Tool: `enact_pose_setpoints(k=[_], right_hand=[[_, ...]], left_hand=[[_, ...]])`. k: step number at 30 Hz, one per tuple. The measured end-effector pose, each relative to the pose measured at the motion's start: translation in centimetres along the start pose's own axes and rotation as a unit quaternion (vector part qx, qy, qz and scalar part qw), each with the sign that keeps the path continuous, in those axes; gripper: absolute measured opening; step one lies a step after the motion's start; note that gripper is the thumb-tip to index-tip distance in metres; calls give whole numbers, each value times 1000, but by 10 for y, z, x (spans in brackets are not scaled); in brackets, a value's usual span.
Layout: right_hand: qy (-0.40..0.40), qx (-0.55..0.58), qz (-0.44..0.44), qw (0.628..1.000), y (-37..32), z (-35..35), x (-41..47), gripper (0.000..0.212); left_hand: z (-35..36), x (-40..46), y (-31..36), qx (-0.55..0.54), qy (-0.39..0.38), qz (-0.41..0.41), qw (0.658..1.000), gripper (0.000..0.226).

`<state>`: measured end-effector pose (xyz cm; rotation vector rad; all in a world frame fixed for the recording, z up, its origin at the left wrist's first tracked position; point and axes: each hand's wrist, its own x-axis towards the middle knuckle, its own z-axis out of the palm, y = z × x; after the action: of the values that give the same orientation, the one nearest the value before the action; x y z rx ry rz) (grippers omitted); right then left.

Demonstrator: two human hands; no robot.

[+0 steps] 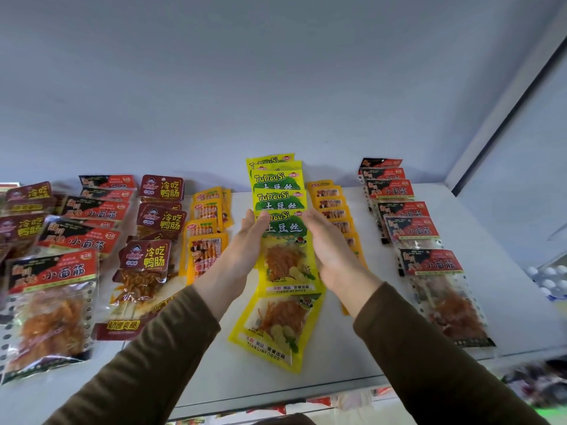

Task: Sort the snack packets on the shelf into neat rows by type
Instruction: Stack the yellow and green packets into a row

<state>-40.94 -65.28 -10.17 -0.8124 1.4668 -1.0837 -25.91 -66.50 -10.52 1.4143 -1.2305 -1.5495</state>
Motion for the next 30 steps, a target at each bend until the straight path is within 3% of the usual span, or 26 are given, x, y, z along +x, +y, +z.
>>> enact_pose_setpoints(k=[2,10,18,21,26,28,30], right_hand=[[7,-9,-8,1000,-14,0,5,55],[40,-73,-9,996,-51,18,66,56],[4,-48,-2,999,-41,23,80,55],[-15,-18,-19,1000,-47,17,62,46],[-13,55,-90,994,-36,-10,14,36],[-22,105,-86,990,-21,-18,-15,46],[-21,121,-63,990,-3,-24,-42,50]], left_hand=[[-4,8,12,23,20,-10,999,72],[5,49,68,-100,65,-34,992,49],[-2,61,61,-118,54,-45,991,53],[-7,58,58,-96,11,-16,995,57],[-16,27,43,47,64,84,993,66],[-17,-1,30,103,55,116,986,66],[-15,-28,14,84,24,129,988,67]])
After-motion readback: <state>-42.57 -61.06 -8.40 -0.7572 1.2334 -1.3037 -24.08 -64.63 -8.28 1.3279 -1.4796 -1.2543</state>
